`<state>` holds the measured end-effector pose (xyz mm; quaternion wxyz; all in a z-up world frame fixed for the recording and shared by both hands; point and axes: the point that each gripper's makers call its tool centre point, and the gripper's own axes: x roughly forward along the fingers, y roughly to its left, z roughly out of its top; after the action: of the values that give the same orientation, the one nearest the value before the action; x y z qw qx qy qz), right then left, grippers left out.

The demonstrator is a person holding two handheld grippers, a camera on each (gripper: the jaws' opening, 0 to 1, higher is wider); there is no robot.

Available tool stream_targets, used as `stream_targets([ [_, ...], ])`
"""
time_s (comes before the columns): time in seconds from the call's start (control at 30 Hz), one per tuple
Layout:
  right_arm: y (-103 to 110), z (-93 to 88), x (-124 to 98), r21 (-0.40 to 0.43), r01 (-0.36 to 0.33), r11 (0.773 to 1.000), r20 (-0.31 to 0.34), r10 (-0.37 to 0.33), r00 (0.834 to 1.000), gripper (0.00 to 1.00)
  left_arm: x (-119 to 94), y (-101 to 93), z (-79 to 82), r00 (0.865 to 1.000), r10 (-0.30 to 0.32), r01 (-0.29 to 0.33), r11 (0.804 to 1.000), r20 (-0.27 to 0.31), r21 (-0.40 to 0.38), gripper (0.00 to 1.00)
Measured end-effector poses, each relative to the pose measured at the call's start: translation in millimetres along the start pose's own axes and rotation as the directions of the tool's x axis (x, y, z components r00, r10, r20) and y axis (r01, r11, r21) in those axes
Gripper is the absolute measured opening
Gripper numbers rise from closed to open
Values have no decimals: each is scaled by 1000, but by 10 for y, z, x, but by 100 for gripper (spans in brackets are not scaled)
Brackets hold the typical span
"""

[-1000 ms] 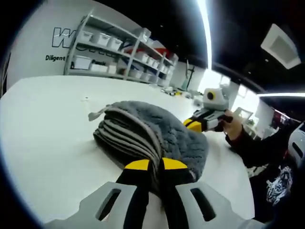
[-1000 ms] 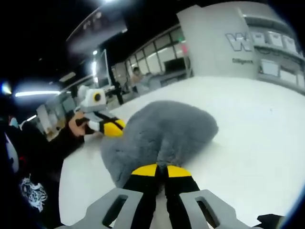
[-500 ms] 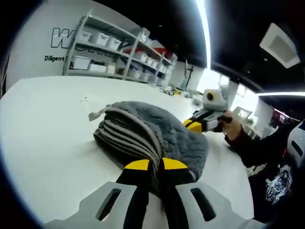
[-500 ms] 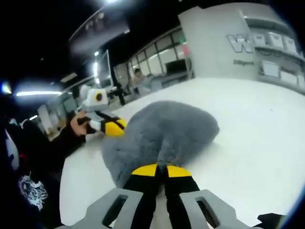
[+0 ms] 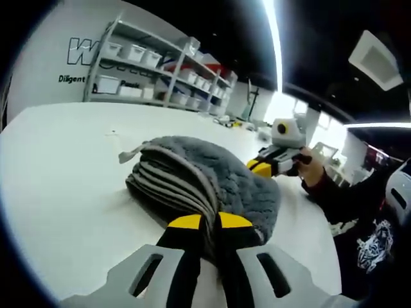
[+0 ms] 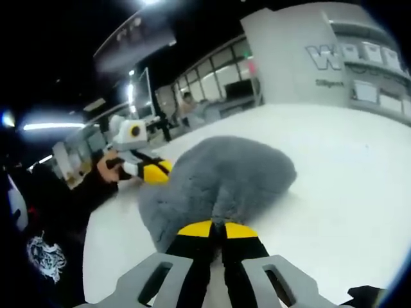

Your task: Open the folded towel by lifting each exposed corner and separating the folded layers until the towel lies flat within the target outline without major curled edges

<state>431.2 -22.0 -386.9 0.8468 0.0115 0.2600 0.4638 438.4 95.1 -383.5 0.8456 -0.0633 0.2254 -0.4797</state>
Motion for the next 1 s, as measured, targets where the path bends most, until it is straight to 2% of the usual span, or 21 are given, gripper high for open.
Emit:
stream_targets([
  [0.33, -8, 14, 7, 2, -2, 1000, 6, 2, 1000, 0, -2, 1, -2, 1000, 3, -3, 1000, 3, 0, 6],
  [0.67, -24, 64, 6, -37, 5, 999, 33, -4, 999, 2, -57, 68, 51, 999, 7, -7, 1000, 39, 10, 12],
  [0.73, -45, 66, 1, -76, 18, 997, 33, -16, 999, 4, -79, 115, 81, 998, 28, -29, 999, 54, 18, 15],
  [0.87, -53, 110, -31, -93, 23, 995, 53, -18, 998, 8, -146, 184, 162, 994, 52, -54, 998, 95, 15, 18],
  [0.93, -48, 148, -58, -119, 24, 993, 70, -15, 997, 11, -191, 248, 243, 987, 81, -84, 996, 137, 14, 23],
  [1.0, -37, 182, -86, -169, 26, 985, 82, -13, 997, 16, -236, 322, 277, 982, 114, -119, 993, 153, 23, 30],
])
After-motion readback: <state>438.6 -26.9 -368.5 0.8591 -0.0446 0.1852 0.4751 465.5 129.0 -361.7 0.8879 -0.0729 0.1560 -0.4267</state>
